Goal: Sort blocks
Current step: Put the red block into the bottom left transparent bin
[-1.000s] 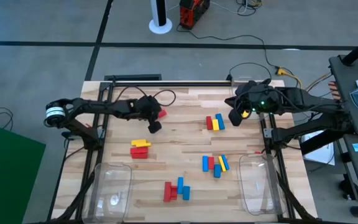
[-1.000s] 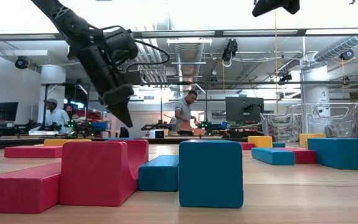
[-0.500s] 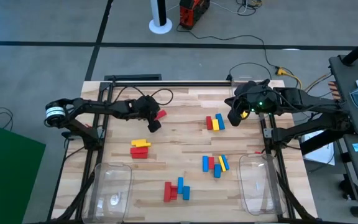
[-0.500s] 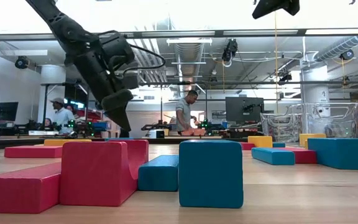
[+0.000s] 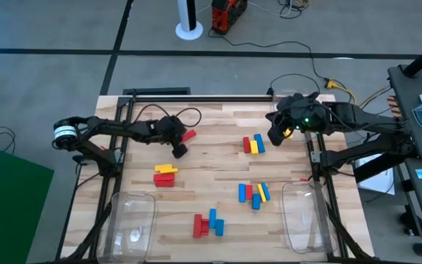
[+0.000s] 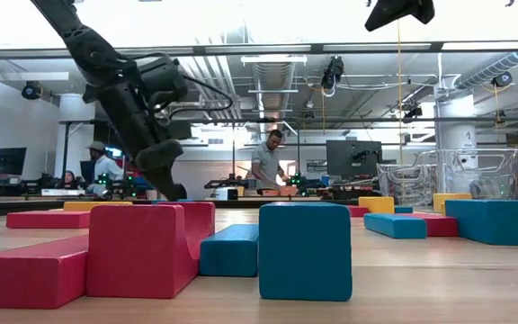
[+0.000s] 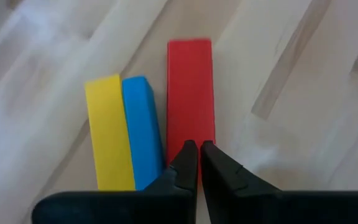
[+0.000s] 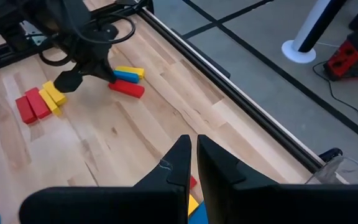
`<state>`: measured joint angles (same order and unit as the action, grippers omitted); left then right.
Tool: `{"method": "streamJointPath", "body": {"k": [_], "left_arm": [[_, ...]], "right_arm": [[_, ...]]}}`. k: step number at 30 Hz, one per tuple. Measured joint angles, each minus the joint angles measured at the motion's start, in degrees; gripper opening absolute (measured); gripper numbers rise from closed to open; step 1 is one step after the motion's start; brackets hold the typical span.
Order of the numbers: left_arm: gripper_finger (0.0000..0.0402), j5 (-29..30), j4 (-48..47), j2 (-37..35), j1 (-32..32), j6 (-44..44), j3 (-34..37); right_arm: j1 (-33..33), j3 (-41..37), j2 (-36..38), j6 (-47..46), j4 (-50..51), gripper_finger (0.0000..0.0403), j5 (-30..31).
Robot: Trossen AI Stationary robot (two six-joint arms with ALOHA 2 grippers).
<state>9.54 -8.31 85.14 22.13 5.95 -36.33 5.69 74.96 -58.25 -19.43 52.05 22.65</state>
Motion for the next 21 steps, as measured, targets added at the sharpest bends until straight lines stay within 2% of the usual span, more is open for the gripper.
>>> {"method": "streamJointPath", "body": {"k": [5, 17, 21], "left_arm": [[0.0000, 0.02, 0.30, 0.00, 0.00, 2.09, 0.76], [0.0000, 0.47, 3.44, 0.00, 0.00, 0.36, 0.94], [0.0000, 2.24, 3.62, 0.00, 0.05, 0.54, 1.73]], "right_arm": [[0.36, 0.00, 0.01, 0.14, 0.00, 0.0018, 0.00], [0.36, -0.02, 0.01, 0.14, 0.00, 0.0018, 0.00], [0.36, -0.09, 0.01, 0.14, 0.00, 0.0018, 0.00]]}}
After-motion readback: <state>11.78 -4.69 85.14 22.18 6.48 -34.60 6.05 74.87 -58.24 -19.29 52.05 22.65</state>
